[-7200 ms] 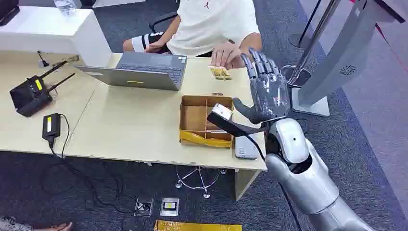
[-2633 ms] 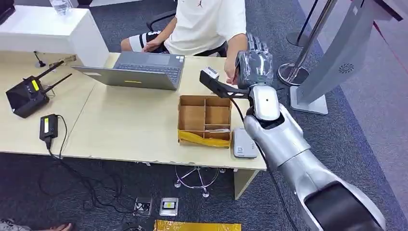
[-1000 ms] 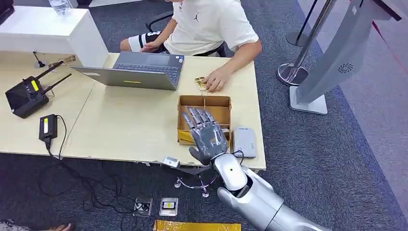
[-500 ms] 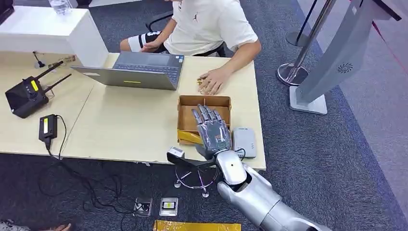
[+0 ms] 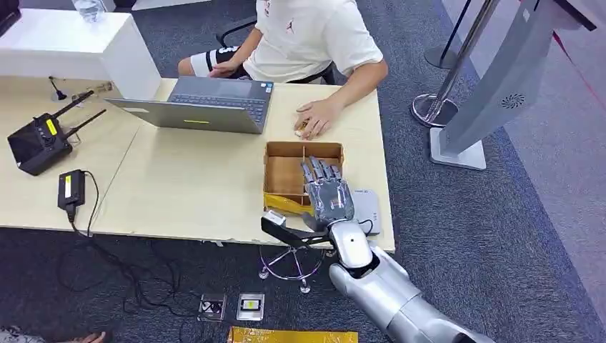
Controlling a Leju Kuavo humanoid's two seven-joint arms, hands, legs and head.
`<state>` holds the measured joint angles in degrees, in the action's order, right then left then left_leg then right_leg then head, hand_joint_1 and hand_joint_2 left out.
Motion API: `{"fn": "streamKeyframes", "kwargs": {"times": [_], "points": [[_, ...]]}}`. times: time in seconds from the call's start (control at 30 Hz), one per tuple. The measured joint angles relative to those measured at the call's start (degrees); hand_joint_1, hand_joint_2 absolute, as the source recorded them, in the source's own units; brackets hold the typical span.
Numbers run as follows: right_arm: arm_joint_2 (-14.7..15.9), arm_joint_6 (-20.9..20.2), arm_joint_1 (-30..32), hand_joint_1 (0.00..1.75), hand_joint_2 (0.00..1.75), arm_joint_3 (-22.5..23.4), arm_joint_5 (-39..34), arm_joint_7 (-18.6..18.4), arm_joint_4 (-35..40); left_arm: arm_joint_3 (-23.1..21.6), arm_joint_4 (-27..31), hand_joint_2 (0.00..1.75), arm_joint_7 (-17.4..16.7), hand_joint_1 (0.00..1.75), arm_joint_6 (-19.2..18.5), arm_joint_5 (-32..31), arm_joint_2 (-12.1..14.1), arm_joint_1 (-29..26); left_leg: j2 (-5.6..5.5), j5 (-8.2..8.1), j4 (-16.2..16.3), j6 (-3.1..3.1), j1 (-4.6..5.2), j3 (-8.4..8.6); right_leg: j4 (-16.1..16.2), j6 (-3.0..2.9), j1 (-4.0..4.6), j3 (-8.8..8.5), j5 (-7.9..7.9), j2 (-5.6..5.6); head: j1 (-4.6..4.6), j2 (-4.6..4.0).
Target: Pass the card to the sensor for recognition and then transmit it.
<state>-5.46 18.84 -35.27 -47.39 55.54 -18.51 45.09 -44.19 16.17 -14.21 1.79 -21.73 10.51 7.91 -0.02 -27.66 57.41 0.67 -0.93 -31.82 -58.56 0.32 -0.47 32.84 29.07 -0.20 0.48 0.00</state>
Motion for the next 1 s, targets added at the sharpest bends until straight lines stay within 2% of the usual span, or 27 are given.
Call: {"fn": "streamKeyframes", "kwargs": {"times": [0.23, 0.3, 0.33, 0.4, 0.43, 0.47, 0.53, 0.63, 0.67, 0.73, 0.77, 0.83, 0.87, 1.0], "points": [[-0.96, -0.17, 0.0, 0.05, 1.75, 0.59, 0.55, 0.2, -0.81, 0.0, 0.0, 1.75, -0.04, 0.0, 0.04, 0.42, 0.0, -0.02, 0.0, 0.0, 0.0, 0.0, -0.01, 0.0, 0.0, 0.0, 0.01, 0.0, 0.0, 0.0, 0.0, 0.0], [-1.33, -0.2, 0.0, 0.3, 1.75, 0.61, 0.7, 0.5, -1.07, 0.0, 0.0, 1.75, -0.06, 0.0, 0.13, 0.68, 0.0, -0.03, 0.0, 0.0, -0.01, 0.0, 0.0, 0.0, -0.01, 0.0, 0.01, 0.0, 0.0, 0.0, 0.0, 0.0], [-1.53, -0.2, -0.01, 0.33, 1.75, 0.61, 0.77, 0.59, -1.2, 0.0, -0.02, 1.75, -0.04, 0.0, 0.24, 0.75, 0.0, -0.07, 0.0, 0.0, -0.01, 0.0, 0.0, 0.0, 0.0, 0.0, 0.01, 0.0, 0.0, 0.0, 0.0, 0.0], [-1.93, -0.2, -0.01, 0.72, 1.75, 0.61, 0.83, 0.7, -1.51, 0.0, -0.02, 1.75, -0.06, 0.0, 0.41, 0.87, 0.0, -0.13, 0.0, 0.0, -0.01, 0.0, 0.0, -0.01, -0.01, 0.0, 0.01, 0.0, 0.0, 0.0, 0.0, 0.0], [-2.12, -0.2, -0.02, 0.75, 1.75, 0.61, 0.85, 0.85, -1.66, 0.0, -0.04, 1.75, -0.04, 0.0, 0.48, 0.94, 0.0, -0.18, 0.0, 0.0, -0.01, 0.0, 0.0, 0.0, -0.01, 0.0, 0.0, -0.01, 0.0, -0.01, 0.0, 0.0], [-2.3, -0.2, -0.04, 1.03, 1.75, 0.61, 0.85, 0.96, -1.81, 0.0, -0.07, 1.75, -0.06, 0.0, 0.59, 0.96, 0.0, -0.26, 0.0, 0.0, -0.01, 0.0, 0.0, -0.01, -0.01, 0.0, 0.0, 0.0, 0.0, 0.0, 0.0, 0.0], [-2.58, -0.22, -0.08, 1.15, 1.75, 0.61, 0.85, 1.03, -2.08, 0.02, -0.13, 1.75, -0.06, 0.0, 0.79, 1.16, -0.02, -0.36, 0.0, 0.0, -0.01, 0.0, 0.0, 0.0, -0.01, 0.0, 0.0, 0.0, 0.0, 0.0, 0.0, 0.0], [-2.99, -0.33, -0.21, 1.08, 1.75, 0.61, 0.85, 1.03, -2.56, 0.02, -0.15, 1.75, -0.05, 0.0, 1.05, 1.25, -0.02, -0.54, 0.0, 0.0, -0.01, 0.0, 0.0, -0.01, 0.0, 0.0, 0.0, 0.0, 0.0, -0.01, 0.0, 0.0], [-3.08, -0.42, -0.25, 0.8, 1.75, 0.61, 0.85, 1.03, -2.73, 0.02, -0.15, 1.75, -0.04, 0.0, 1.07, 1.25, -0.02, -0.59, 0.0, 0.0, 0.0, 0.0, 0.0, -0.01, 0.0, 0.0, 0.0, 0.0, 0.0, -0.01, 0.0, 0.0], [-3.28, -0.66, -0.36, 0.79, 1.75, 0.61, 0.87, 0.98, -3.04, 0.02, -0.17, 1.75, -0.07, 0.0, 1.09, 1.25, -0.02, -0.65, 0.0, 0.0, 0.0, 0.0, 0.0, 0.0, 0.0, 0.0, 0.0, 0.0, 0.0, 0.0, -0.02, 0.0], [-3.35, -0.68, -0.42, 0.93, 1.75, 0.61, 0.96, 0.9, -3.21, 0.02, -0.2, 1.75, -0.07, 0.0, 1.11, 1.25, -0.02, -0.65, 0.0, 0.0, -0.01, 0.0, 0.0, 0.0, 0.0, 0.0, 0.0, 0.0, 0.0, -0.01, 0.0, 0.0], [-3.43, -0.68, -0.46, 0.93, 1.75, 0.61, 1.03, 0.63, -3.56, 0.02, -0.24, 1.75, -0.06, 0.0, 1.11, 1.29, -0.02, -0.67, 0.0, 0.0, -0.01, 0.0, 0.0, 0.0, -0.01, 0.0, 0.0, -0.01, 0.0, -0.01, 0.0, 0.0], [-3.48, -0.66, -0.47, 0.82, 1.75, 0.61, 1.03, 0.55, -3.69, 0.02, -0.26, 1.75, -0.06, 0.0, 1.11, 1.34, -0.02, -0.69, 0.0, 0.0, -0.01, 0.0, 0.0, 0.0, -0.01, 0.0, 0.0, -0.01, 0.0, -0.01, 0.0, 0.0], [-3.78, -0.68, -0.48, 0.75, 1.75, 0.61, 1.22, 0.42, -4.33, 0.04, -0.31, 1.75, -0.07, 0.0, 1.16, 1.57, -0.04, -0.77, 0.0, 0.0, -0.01, 0.0, 0.0, 0.0, -0.01, 0.0, 0.0, -0.01, 0.0, -0.01, 0.0, 0.0]]}}
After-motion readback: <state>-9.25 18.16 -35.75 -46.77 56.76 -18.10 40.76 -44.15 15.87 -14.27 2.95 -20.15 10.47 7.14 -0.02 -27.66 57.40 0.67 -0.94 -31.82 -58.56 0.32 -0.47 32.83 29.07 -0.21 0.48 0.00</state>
